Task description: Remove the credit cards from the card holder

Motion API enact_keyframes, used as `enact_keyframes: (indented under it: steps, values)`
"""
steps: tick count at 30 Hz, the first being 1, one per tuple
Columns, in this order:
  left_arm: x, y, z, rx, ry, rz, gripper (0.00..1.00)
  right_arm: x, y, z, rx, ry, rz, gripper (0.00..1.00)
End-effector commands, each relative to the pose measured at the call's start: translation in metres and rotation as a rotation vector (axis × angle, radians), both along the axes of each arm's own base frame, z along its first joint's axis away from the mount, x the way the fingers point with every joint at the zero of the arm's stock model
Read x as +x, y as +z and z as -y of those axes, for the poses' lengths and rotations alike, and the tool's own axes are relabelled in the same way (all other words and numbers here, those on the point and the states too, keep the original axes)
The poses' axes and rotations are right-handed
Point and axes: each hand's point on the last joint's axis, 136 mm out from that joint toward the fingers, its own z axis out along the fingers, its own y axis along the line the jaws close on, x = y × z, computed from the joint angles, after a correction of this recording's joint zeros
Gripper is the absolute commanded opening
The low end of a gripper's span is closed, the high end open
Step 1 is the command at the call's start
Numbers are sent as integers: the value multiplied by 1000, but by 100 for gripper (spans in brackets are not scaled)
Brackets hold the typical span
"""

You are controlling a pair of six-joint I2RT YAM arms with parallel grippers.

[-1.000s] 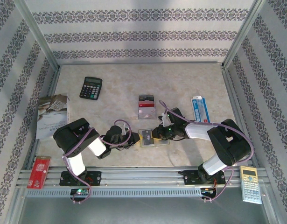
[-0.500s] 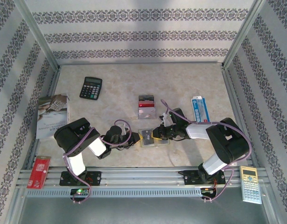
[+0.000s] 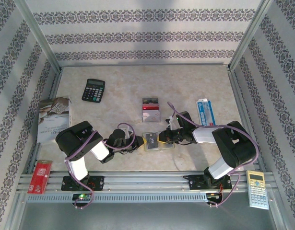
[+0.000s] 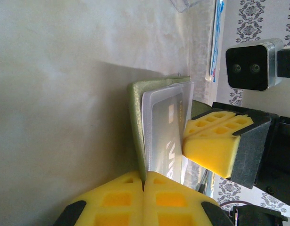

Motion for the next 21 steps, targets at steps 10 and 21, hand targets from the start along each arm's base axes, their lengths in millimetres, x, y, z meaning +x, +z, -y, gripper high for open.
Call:
enact_keyframes:
  steps: [10,21]
  values:
    - [-4,-18,-7,47,-7,-40,0,-3,0,-2,33,28,7,31]
    - [-4,-19,-6,46,-9,-40,0,-4,1,-12,78,45,-9,25]
